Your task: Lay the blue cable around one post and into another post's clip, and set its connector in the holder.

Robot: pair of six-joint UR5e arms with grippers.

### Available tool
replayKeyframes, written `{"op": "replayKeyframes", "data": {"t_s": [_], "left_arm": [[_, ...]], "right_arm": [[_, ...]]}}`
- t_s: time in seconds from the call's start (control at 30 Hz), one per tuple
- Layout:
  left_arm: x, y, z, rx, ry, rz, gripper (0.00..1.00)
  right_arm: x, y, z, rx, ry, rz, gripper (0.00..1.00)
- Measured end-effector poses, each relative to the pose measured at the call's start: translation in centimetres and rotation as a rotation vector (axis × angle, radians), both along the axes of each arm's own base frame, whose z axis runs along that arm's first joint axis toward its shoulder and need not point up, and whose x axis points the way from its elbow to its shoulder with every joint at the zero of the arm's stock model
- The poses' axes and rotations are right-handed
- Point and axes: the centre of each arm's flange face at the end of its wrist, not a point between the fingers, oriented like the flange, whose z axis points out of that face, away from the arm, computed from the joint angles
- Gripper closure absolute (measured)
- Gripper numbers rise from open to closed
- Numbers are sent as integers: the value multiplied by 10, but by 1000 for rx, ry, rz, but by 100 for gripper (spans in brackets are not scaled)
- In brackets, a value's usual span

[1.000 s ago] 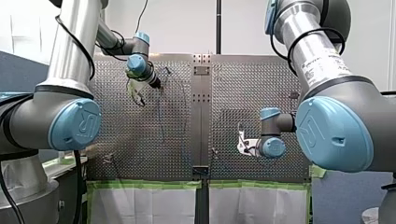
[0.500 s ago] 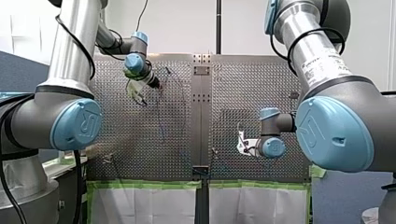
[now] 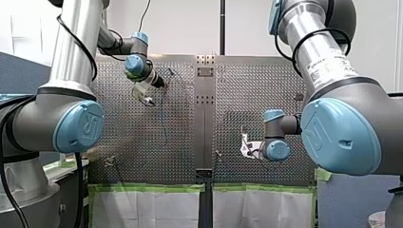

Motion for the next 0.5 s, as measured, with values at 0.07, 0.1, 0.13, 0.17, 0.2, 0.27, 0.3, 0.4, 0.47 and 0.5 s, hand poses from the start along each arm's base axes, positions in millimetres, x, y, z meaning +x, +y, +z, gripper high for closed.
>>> {"op": "replayKeyframes", "data": {"t_s": [0.07, 0.1, 0.13, 0.17, 0.2, 0.27, 0.3, 0.4, 0.47, 0.5], "left_arm": [[0, 1, 1, -21, 3, 3, 0], [0, 2, 1, -29, 5, 5, 0], [0, 2, 1, -38, 7, 7, 0], [0, 3, 1, -50, 11, 10, 0], [0, 3, 2, -59, 14, 11, 0], [-1, 3, 4, -80, 17, 13, 0], [-2, 3, 6, -90, 16, 13, 0], [-5, 4, 12, -121, 14, 16, 0], [-8, 4, 19, -143, 9, 20, 0], [-10, 4, 21, -153, 8, 22, 0]], "right_arm": [[0, 0, 0, 0, 0, 1, 99], [0, 0, 0, 0, 0, 1, 99], [1, 0, 0, 0, 0, 1, 99], [1, 0, 0, -1, 0, 2, 99], [1, 1, 0, -1, 0, 2, 99], [1, 1, 0, -1, 0, 2, 99], [1, 1, 0, 0, 0, 2, 99], [1, 1, 0, 0, 0, 3, 99], [1, 1, 0, 0, 0, 2, 99], [1, 1, 0, 0, 0, 2, 99]]}}
